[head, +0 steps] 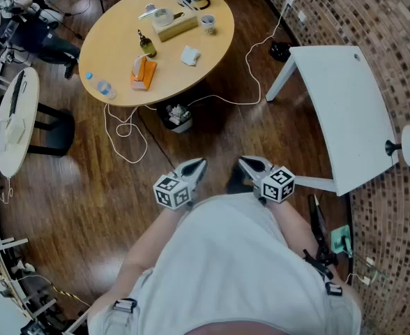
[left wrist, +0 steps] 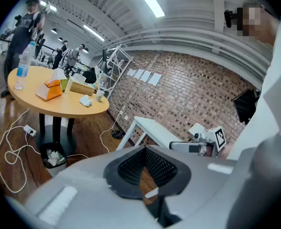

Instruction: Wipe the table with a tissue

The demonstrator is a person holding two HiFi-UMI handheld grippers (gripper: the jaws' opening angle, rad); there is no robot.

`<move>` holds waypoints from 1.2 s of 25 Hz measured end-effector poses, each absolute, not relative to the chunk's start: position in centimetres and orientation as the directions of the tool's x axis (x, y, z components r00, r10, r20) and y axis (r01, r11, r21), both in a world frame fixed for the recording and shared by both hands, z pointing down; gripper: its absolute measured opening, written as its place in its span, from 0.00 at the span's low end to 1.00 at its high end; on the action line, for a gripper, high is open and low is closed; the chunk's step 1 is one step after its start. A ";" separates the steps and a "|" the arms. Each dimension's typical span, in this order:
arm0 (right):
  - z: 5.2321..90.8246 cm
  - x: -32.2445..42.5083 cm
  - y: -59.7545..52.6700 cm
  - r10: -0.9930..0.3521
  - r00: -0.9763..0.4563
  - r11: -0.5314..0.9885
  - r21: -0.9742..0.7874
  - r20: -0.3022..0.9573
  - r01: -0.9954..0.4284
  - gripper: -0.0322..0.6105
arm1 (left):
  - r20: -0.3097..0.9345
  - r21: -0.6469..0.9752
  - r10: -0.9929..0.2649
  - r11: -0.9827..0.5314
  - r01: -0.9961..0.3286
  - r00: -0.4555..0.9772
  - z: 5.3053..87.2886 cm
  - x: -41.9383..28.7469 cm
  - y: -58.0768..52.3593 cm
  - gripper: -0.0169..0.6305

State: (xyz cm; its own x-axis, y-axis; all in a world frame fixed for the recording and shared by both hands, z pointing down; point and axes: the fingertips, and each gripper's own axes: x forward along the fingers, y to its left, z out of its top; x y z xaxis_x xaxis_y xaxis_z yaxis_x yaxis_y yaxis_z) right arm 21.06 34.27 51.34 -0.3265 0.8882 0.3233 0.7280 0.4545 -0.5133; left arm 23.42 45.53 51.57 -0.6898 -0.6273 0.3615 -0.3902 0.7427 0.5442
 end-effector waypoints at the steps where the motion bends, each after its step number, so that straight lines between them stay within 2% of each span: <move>1: 51.2 19.5 33.6 0.889 -0.330 0.454 -0.515 0.318 0.727 0.06 | 0.363 0.538 -0.630 0.743 -0.398 -0.686 51.4 21.9 44.7 0.03; 10: 50.2 8.6 28.7 0.901 -0.339 0.433 -0.530 0.271 0.729 0.06 | 0.430 0.467 -0.616 0.777 -0.422 -0.660 50.9 11.5 38.9 0.03; 16: 50.2 4.2 26.5 0.898 -0.345 0.440 -0.520 0.274 0.732 0.06 | 0.431 0.433 -0.553 0.820 -0.374 -0.713 50.1 5.9 39.3 0.03; 25: 50.2 -1.7 26.3 0.887 -0.359 0.461 -0.511 0.289 0.726 0.06 | 0.444 0.438 -0.584 0.803 -0.404 -0.680 51.2 0.2 38.2 0.03; 30: 50.2 -5.3 26.2 0.866 -0.385 0.499 -0.495 0.319 0.712 0.06 | 0.463 0.431 -0.581 0.807 -0.403 -0.669 53.2 -5.4 39.5 0.03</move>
